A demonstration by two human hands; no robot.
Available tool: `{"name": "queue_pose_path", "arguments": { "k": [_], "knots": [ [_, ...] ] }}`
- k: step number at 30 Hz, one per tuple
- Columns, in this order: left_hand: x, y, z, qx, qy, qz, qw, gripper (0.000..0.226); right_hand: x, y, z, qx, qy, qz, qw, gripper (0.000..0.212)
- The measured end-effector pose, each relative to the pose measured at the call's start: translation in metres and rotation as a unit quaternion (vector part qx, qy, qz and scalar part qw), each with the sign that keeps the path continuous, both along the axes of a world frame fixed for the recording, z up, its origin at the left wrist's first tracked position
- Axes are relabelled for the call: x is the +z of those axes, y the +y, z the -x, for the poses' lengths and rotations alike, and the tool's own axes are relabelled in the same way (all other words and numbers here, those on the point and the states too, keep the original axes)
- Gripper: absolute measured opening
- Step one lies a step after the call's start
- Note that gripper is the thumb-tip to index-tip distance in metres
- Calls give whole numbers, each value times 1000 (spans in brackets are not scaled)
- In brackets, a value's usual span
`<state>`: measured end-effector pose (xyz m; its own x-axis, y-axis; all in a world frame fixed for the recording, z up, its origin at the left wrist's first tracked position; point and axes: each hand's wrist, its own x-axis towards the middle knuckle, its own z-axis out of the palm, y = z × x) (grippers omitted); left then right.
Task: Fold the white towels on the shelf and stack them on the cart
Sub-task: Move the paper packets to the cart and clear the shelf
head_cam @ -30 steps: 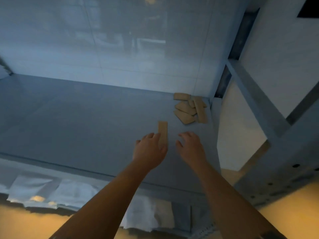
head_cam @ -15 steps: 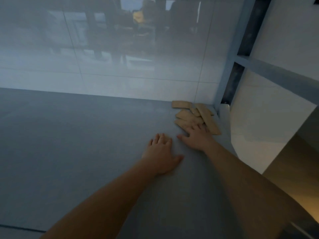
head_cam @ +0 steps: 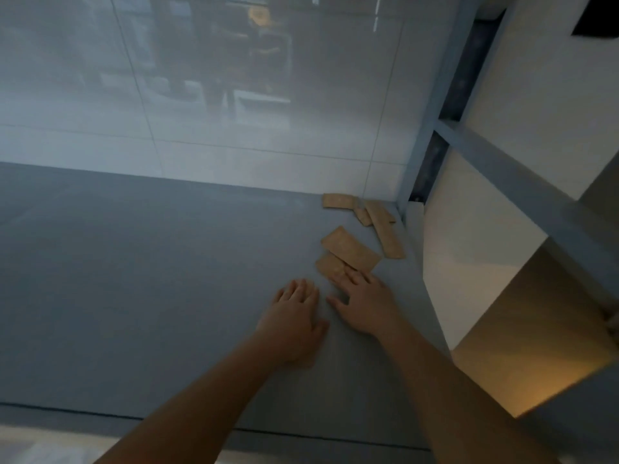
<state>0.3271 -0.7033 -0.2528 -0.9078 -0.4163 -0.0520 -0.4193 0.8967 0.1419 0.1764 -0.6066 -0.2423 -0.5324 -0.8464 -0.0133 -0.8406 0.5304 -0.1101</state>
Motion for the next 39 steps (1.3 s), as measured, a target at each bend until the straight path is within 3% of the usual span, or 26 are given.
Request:
{"name": "queue_pose_path", "arguments": {
  "k": [9, 19, 25, 29, 36, 39],
  "knots": [
    [10, 33, -43, 21, -48, -42, 998, 74, 7, 48, -66, 28, -38, -12, 999, 62],
    [18, 60, -97, 0, -57, -76, 995, 72, 5, 89, -137, -5, -26, -4, 1000, 55],
    [34, 78, -132, 70, -7, -109, 992, 89, 11, 108, -179, -21, -44, -21, 999, 54],
    [33, 86, -143, 72, 9, -125, 990, 99, 16, 107, -181, -24, -49, -23, 998, 67],
    [17, 91, -153, 19, -83, -74, 994, 134, 13, 104, -169, -34, -107, -72, 991, 89],
    [17, 96, -156, 18, -100, -54, 993, 131, 9, 111, -175, -20, -90, -81, 992, 94]
  ]
}}
